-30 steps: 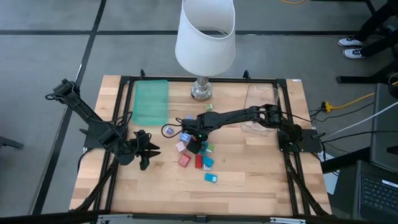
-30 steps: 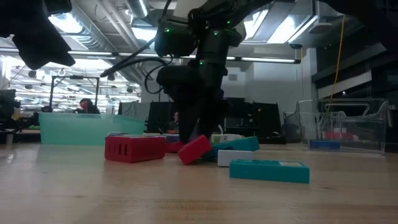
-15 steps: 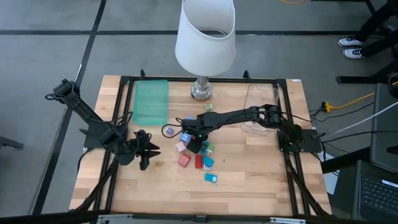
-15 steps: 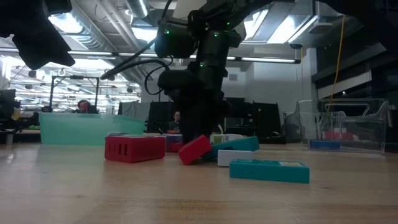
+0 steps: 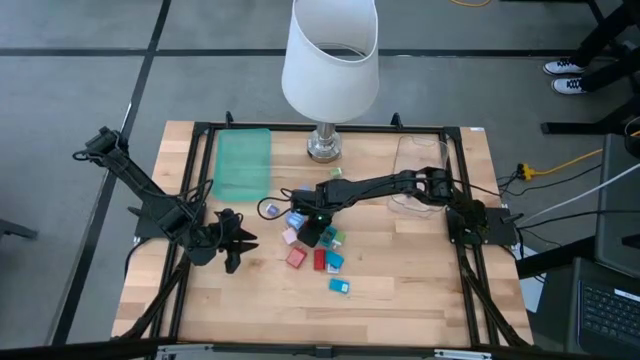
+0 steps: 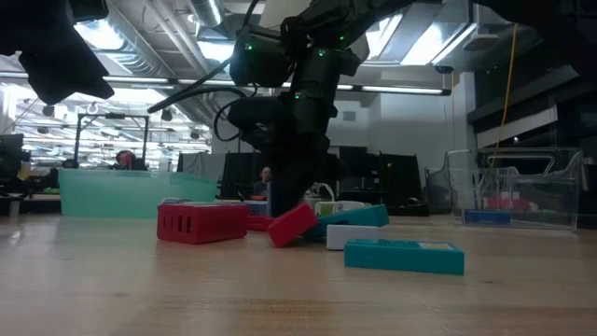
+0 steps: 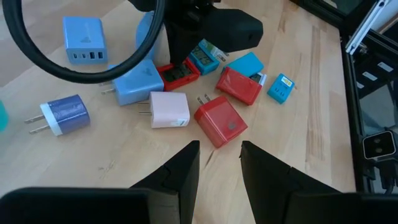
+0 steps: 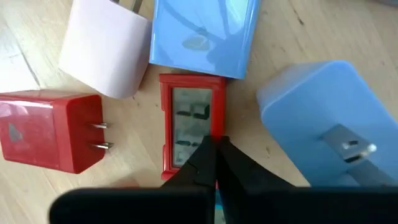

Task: Pick & Place Office items
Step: Put the red digital timer into the transparent bin

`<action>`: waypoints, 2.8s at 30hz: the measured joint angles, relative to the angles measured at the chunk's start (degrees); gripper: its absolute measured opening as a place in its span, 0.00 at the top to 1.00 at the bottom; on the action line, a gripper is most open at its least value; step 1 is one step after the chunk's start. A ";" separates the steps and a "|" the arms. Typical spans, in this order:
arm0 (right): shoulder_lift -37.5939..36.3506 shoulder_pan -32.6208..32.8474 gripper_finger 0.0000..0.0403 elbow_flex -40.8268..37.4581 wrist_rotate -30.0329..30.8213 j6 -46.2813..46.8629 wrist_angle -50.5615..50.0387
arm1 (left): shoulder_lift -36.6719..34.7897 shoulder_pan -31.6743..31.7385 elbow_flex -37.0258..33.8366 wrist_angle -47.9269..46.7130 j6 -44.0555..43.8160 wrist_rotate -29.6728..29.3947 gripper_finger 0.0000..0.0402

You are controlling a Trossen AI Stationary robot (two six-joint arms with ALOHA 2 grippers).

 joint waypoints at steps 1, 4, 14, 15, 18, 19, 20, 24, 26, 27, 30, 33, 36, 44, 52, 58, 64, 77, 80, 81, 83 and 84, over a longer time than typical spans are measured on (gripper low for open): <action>0.00 -0.04 0.98 0.00 -0.07 0.07 0.11 | 0.00 0.00 0.01 -0.02 0.00 -0.08 0.72; -0.62 -0.40 0.98 -0.09 -0.92 0.63 0.51 | 0.00 0.00 0.02 -0.07 0.07 -0.74 0.72; -5.57 0.65 0.63 -0.31 -0.69 8.03 0.74 | 0.00 0.00 0.00 -2.19 0.33 -2.96 0.72; -5.71 1.13 0.59 -0.31 -0.23 8.96 1.26 | 0.00 0.00 0.02 -2.58 0.09 -2.81 0.72; -6.00 2.67 0.49 -0.30 0.78 11.32 2.12 | 0.00 0.00 0.02 -2.84 0.06 -2.82 0.72; -6.03 3.14 0.47 -0.22 1.24 11.99 2.26 | 0.00 0.00 0.01 -2.84 0.42 -2.81 0.72; -5.81 3.57 0.45 -0.18 1.60 12.46 2.22 | 0.00 0.00 0.01 -2.85 0.44 -2.82 0.72; -3.44 4.82 0.41 -0.16 4.30 13.55 1.14 | 0.00 0.00 0.02 -3.56 0.46 -2.38 0.72; -3.15 4.86 0.41 -0.17 4.70 13.37 1.16 | 0.00 0.00 0.01 -4.14 0.44 -1.81 0.72; -3.20 4.75 0.41 -0.16 4.68 13.29 1.39 | 0.00 0.00 0.00 -4.41 0.46 -1.40 0.72; -3.23 3.88 0.41 -0.12 4.64 12.68 1.33 | 0.00 0.00 0.02 -5.18 0.45 -0.26 0.72; -3.23 2.55 0.41 -0.11 3.33 12.52 1.54 | 0.00 0.00 0.01 -5.63 0.45 1.15 0.72; -2.80 1.96 0.41 -0.11 3.27 12.20 1.86 | 0.00 0.00 0.01 -5.73 0.46 1.54 0.72; 0.24 3.62 0.41 0.11 2.48 12.03 4.19 | 0.02 0.00 0.02 -5.84 0.15 1.48 0.72; 2.96 3.99 0.41 0.80 4.74 8.47 -0.17 | 0.11 0.00 0.02 -6.01 -0.05 0.58 0.72; 3.37 2.56 0.41 0.90 6.71 2.42 -1.26 | 0.11 0.00 0.02 -6.24 -1.63 1.02 0.72; 3.37 1.41 0.54 0.90 7.80 3.09 -1.24 | 0.11 0.02 0.02 -6.27 -2.01 1.50 0.72; 5.09 1.41 0.64 5.65 7.07 4.38 -5.39 | 0.11 0.00 0.02 -6.27 -2.00 1.40 0.72; 5.46 1.41 0.64 10.17 8.06 4.60 -10.37 | 0.11 0.01 0.00 -6.27 -2.00 0.80 0.72; 5.57 1.41 0.64 11.93 9.19 4.58 -13.30 | 0.11 0.00 0.01 -6.27 -2.00 0.38 0.72; 5.56 1.36 0.64 15.97 10.98 4.56 -18.37 | 0.11 0.02 0.00 -6.27 -1.99 -0.68 0.72; 5.26 1.38 0.64 18.18 11.58 4.55 -20.23 | 0.11 0.01 0.02 -6.27 -1.99 -1.36 0.72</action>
